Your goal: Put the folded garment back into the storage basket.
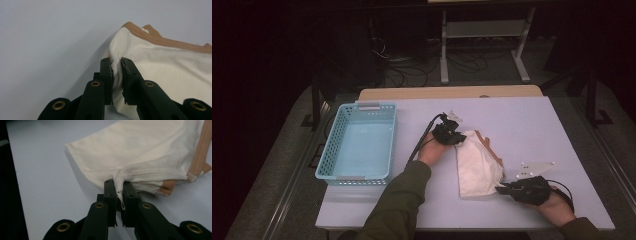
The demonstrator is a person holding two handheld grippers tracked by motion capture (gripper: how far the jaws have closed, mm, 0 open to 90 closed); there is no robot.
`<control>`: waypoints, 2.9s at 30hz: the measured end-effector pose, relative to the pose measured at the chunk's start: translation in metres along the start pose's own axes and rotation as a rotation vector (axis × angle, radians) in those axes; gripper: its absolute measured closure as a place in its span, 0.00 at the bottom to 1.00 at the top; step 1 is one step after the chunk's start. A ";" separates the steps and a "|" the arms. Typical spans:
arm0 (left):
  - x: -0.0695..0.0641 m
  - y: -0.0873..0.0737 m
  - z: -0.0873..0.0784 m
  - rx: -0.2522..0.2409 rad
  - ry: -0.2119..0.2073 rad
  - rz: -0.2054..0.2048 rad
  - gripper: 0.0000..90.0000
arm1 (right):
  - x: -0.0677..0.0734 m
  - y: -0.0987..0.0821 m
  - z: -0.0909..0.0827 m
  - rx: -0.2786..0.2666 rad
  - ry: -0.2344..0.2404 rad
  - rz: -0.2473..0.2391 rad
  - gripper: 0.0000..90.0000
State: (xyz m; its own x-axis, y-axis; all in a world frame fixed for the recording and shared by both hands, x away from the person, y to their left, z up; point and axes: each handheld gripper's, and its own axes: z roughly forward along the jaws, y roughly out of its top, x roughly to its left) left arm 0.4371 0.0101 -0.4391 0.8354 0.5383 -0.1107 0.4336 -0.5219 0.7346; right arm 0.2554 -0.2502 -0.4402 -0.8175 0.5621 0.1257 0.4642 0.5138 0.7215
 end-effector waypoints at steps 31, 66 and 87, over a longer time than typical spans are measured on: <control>-0.033 0.015 -0.037 -0.106 -0.117 0.009 0.88 | -0.012 0.061 0.020 -0.186 -0.014 0.013 0.92; -0.018 0.020 -0.103 -0.161 -0.110 -0.054 0.88 | 0.012 0.135 0.036 -0.273 0.049 -0.031 0.92; -0.001 0.031 -0.162 -0.235 -0.041 -0.073 0.88 | 0.025 0.191 0.036 -0.321 0.085 -0.073 0.92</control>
State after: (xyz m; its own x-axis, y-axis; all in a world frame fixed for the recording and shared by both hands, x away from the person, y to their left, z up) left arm 0.3953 0.1004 -0.3079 0.8201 0.5388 -0.1925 0.4066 -0.3121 0.8586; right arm 0.3358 -0.1147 -0.3234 -0.8763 0.4684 0.1129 0.2838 0.3125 0.9065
